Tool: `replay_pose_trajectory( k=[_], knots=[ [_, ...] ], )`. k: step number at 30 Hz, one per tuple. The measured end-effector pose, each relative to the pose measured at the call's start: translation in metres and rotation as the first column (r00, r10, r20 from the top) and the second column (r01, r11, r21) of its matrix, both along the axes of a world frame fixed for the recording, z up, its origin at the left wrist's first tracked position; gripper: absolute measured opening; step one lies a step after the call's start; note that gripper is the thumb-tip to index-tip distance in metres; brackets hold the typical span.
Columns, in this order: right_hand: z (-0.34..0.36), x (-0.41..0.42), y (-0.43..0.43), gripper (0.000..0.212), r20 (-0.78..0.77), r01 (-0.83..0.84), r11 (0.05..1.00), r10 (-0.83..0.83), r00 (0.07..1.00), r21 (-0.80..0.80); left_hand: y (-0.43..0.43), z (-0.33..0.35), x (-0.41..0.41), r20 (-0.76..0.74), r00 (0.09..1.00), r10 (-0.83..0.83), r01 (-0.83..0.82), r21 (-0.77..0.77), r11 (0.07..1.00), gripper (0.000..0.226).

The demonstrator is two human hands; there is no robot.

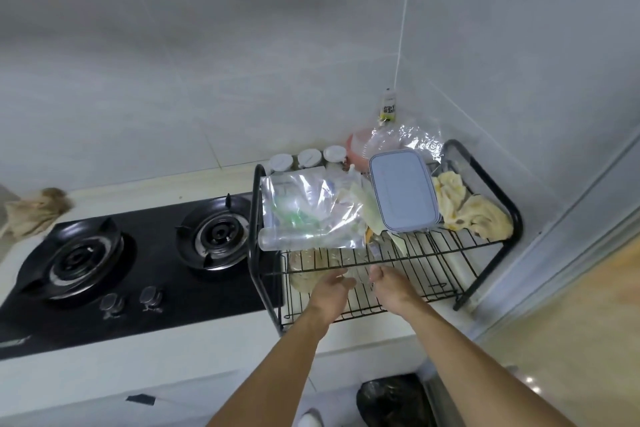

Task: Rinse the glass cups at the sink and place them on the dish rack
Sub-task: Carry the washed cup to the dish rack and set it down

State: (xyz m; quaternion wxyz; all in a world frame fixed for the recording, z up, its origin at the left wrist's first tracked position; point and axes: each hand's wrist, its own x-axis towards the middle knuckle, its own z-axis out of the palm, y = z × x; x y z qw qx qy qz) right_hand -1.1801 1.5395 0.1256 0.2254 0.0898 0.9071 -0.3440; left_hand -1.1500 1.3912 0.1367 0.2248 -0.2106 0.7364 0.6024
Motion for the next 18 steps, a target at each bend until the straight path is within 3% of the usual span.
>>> replay_pose_trajectory(
  k=[5, 11, 15, 18],
  knots=[
    [-0.005, -0.014, -0.005, 0.041, 0.058, 0.115, 0.991, -0.112, 0.992, -0.064, -0.009, -0.008, -0.007, 0.011, 1.000, -0.008, 0.009, -0.057, 0.998, 0.049],
    [-0.010, -0.011, -0.003, 0.050, -0.021, 0.048, 0.998, -0.049, 0.999, -0.040, -0.011, -0.010, 0.004, -0.012, 1.000, -0.016, 0.015, -0.090, 0.996, 0.045],
    [-0.009, -0.007, 0.003, 0.033, -0.096, 0.071, 0.997, -0.070, 0.993, 0.005, -0.013, -0.004, 0.020, -0.045, 0.999, 0.019, -0.025, -0.123, 0.992, 0.042],
    [-0.003, -0.005, 0.005, 0.021, -0.094, 0.059, 0.997, -0.064, 0.994, -0.051, -0.015, -0.003, 0.043, -0.056, 0.996, 0.069, -0.076, -0.152, 0.985, 0.041]
  ],
)
